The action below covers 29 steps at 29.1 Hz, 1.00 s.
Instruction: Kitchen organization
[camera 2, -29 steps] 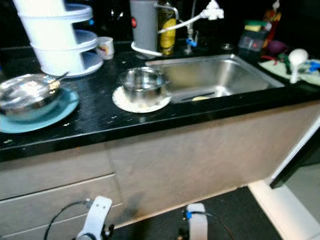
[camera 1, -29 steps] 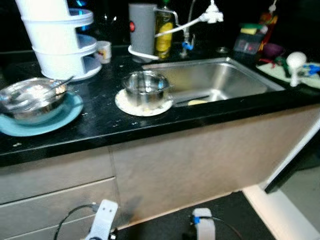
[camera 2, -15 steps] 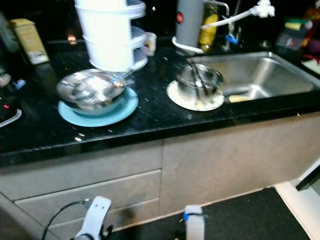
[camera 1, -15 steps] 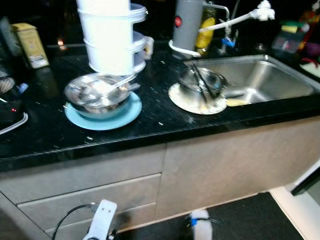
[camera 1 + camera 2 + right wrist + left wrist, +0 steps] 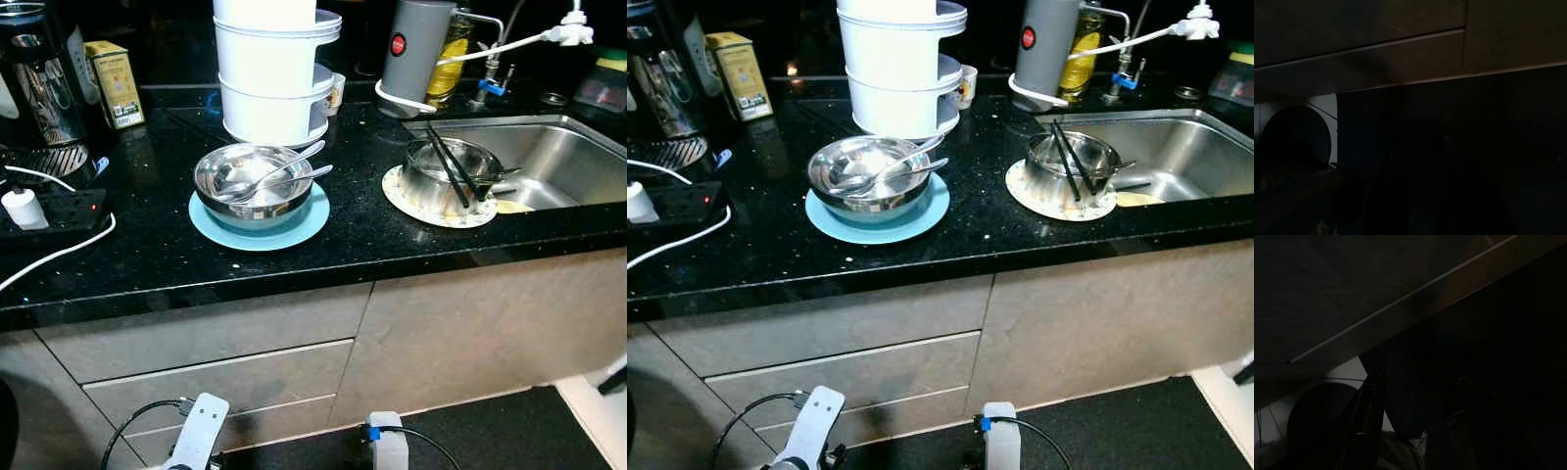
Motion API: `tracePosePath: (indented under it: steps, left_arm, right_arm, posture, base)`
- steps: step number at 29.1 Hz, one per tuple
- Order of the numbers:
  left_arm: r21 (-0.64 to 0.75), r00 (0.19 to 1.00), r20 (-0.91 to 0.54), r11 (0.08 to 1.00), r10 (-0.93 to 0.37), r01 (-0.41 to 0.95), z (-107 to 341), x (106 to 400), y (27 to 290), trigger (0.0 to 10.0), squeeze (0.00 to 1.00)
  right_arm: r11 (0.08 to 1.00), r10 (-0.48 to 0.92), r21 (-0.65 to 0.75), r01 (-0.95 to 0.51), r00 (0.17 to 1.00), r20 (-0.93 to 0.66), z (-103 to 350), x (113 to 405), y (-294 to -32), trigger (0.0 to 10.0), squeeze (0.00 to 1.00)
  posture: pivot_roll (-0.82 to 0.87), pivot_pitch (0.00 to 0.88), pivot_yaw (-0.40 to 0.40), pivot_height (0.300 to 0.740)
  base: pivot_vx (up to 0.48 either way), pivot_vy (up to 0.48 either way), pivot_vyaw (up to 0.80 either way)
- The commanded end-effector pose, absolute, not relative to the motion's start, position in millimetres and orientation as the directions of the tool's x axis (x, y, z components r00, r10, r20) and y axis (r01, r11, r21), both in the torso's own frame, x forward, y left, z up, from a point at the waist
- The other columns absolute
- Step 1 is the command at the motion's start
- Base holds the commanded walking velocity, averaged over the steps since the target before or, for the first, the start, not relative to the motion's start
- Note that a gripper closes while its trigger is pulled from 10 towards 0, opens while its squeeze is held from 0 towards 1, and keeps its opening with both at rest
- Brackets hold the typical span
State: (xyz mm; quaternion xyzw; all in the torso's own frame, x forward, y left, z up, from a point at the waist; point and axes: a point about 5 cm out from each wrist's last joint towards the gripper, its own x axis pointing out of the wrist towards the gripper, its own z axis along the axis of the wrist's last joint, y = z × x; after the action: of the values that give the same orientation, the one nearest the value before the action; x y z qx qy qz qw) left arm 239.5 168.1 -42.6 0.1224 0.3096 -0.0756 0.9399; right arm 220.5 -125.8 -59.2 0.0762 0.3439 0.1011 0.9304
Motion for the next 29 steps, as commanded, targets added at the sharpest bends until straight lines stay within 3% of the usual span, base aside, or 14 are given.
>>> tracePosePath:
  steps: [1,17,21,22,23,24,25,26,27,29]
  left_arm:
    - [0.202,0.788,-0.612,0.951,-0.065,0.235,-46.2,235.8,164.2,10.0,0.0]
    - [0.259,0.854,-0.519,0.946,-0.032,0.193,-35.4,241.0,172.2,10.0,0.0]
    - [0.275,0.86,-0.422,0.863,-0.287,0.423,-19.0,235.0,156.2,10.0,0.0]
    - [0.275,0.86,-0.422,0.863,-0.287,0.423,-19.0,235.0,156.2,10.0,0.0]
    - [0.237,0.855,-0.286,0.832,-0.433,0.501,6.6,232.0,144.3,10.0,0.0]
    - [0.191,0.848,-0.192,0.828,-0.494,0.526,26.8,231.2,137.4,10.0,0.0]
    - [0.191,0.848,-0.192,0.828,-0.494,0.526,26.8,231.2,137.4,10.0,0.0]
    - [0.122,0.742,-0.061,0.733,-0.667,0.669,75.2,226.7,120.3,10.0,0.0]
    - [0.086,0.686,-0.023,0.683,-0.727,0.726,95.4,224.6,113.9,10.0,0.0]
    - [0.068,0.652,-0.006,0.65,-0.759,0.757,106.3,222.9,110.4,10.0,0.0]
  right_arm:
    - [0.972,0.224,0.198,-0.124,0.732,-0.643,-63.4,214.4,-131.4,10.0,0.0]
    - [0.967,0.255,0.181,-0.18,0.735,-0.628,-59.8,219.3,-127.7,10.0,0.0]
    - [0.964,0.267,0.169,-0.206,0.736,-0.622,-59.1,219.5,-129.0,10.0,0.0]
    - [0.964,0.267,0.169,-0.206,0.736,-0.622,-59.1,219.5,-129.0,10.0,0.0]
    - [0.965,0.262,0.172,-0.198,0.74,-0.619,-59.2,219.0,-131.6,10.0,0.0]
    - [0.966,0.258,0.174,-0.191,0.741,-0.62,-59.4,218.6,-133.0,10.0,0.0]
    - [0.966,0.258,0.174,-0.191,0.741,-0.62,-59.4,218.6,-133.0,10.0,0.0]
    - [0.966,0.257,0.173,-0.19,0.739,-0.623,-60.1,217.6,-135.3,10.0,0.0]
    - [0.966,0.258,0.173,-0.192,0.737,-0.625,-60.3,217.3,-135.6,10.0,0.0]
    - [0.966,0.26,0.173,-0.194,0.735,-0.626,-60.4,217.1,-135.6,10.0,0.0]
  posture:
    - [-0.04,0.142,-0.03,0.74]
    - [-0.03,0.14,-0.044,0.74]
    - [-0.04,0.14,-0.038,0.74]
    - [-0.04,0.14,-0.038,0.74]
    - [-0.04,0.14,-0.042,0.74]
    - [-0.04,0.14,-0.042,0.74]
    - [-0.04,0.14,-0.042,0.74]
    - [-0.04,0.141,-0.049,0.74]
    - [-0.03,0.142,-0.053,0.74]
    - [-0.03,0.142,-0.053,0.74]
  base:
    - [0.0,0.0,0.0]
    - [0.0,0.0,0.0]
    - [0.0,0.0,0.0]
    - [0.0,0.0,0.0]
    - [0.0,0.0,0.0]
    - [0.0,0.0,0.0]
    - [0.0,0.0,0.0]
    - [0.0,0.0,0.0]
    - [0.0,0.0,0.0]
    - [0.0,0.0,0.0]
